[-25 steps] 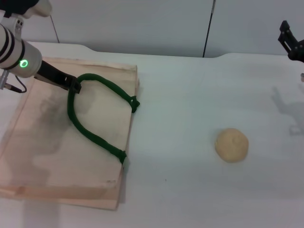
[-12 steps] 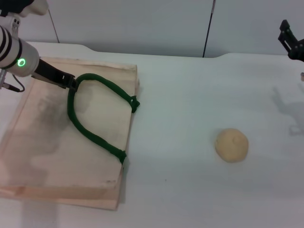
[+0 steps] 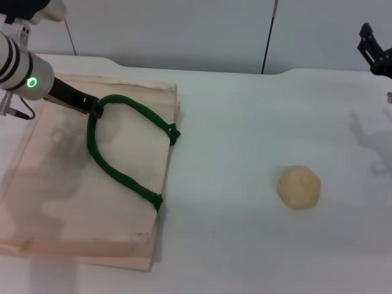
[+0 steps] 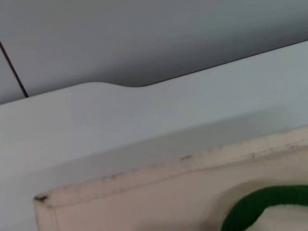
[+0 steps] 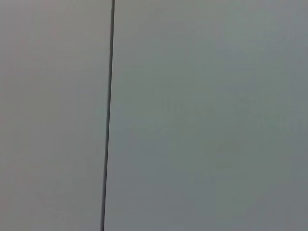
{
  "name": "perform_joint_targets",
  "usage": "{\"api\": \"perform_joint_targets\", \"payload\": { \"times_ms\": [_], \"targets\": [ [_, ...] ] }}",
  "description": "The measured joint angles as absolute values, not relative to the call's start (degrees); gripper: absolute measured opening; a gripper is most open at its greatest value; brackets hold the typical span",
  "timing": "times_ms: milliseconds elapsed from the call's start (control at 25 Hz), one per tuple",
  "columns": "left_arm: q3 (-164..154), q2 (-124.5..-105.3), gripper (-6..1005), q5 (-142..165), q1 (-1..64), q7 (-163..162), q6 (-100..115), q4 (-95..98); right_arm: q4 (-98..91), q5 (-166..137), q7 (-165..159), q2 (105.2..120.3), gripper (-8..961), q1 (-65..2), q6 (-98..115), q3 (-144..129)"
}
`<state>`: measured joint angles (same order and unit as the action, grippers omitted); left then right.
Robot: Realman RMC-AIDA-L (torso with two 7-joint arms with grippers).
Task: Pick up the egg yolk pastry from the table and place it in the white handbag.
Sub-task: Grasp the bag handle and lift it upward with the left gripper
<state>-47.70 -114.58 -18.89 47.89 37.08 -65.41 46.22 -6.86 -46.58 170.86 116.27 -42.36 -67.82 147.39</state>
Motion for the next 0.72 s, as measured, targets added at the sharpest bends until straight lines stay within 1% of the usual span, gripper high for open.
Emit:
{"api": "perform_joint_targets", "payload": {
  "times_ms": [720],
  "targets": [
    [-47.90,-114.70,300,-18.89,48.92,37.90,-63.21,43.09,-6.86,-46.58,170.86,116.28,765,-42.46,-67.86,147.39]
  ]
}}
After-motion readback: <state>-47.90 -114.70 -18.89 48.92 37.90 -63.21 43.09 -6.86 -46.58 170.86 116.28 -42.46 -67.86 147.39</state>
